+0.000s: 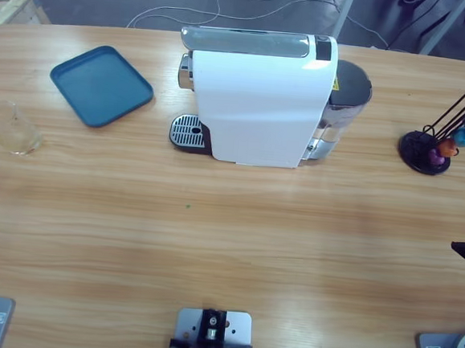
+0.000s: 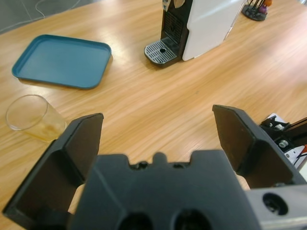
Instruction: Pour coffee
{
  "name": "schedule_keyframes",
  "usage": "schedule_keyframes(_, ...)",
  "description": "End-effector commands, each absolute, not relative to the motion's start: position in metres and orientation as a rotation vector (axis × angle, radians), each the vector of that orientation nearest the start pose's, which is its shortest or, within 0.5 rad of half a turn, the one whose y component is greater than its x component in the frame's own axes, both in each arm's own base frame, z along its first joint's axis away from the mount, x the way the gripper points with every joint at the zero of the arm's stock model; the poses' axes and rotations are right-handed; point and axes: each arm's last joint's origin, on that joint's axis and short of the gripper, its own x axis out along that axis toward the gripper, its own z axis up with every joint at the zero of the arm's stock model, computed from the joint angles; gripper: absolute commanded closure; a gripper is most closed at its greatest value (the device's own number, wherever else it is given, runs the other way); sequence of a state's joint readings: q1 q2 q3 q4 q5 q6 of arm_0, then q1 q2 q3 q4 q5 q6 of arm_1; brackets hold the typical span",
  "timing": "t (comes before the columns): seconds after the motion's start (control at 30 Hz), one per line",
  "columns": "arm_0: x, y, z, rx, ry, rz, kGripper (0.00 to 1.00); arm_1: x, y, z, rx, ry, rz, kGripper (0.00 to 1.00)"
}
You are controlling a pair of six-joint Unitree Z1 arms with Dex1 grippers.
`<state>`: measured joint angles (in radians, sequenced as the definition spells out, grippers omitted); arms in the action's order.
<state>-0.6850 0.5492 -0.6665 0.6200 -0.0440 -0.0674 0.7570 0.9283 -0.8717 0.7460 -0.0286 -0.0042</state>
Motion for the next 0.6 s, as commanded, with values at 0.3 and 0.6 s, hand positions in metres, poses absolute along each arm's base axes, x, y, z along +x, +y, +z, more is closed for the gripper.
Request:
schedule_keyframes(0.3, 0.158, -0.129, 0.429, 0.029, 0.683, -0.632, 0.001, 0.074, 0.066, 0.335, -0.332, 0.798, 0.662, 0.0)
schedule_keyframes(0.6, 0.223, -0.188, 0.415, -0.314, 0.934, -0.569, 0.002, 0.074, 0.067, 0.335, -0.333, 0.798, 0.662, 0.0)
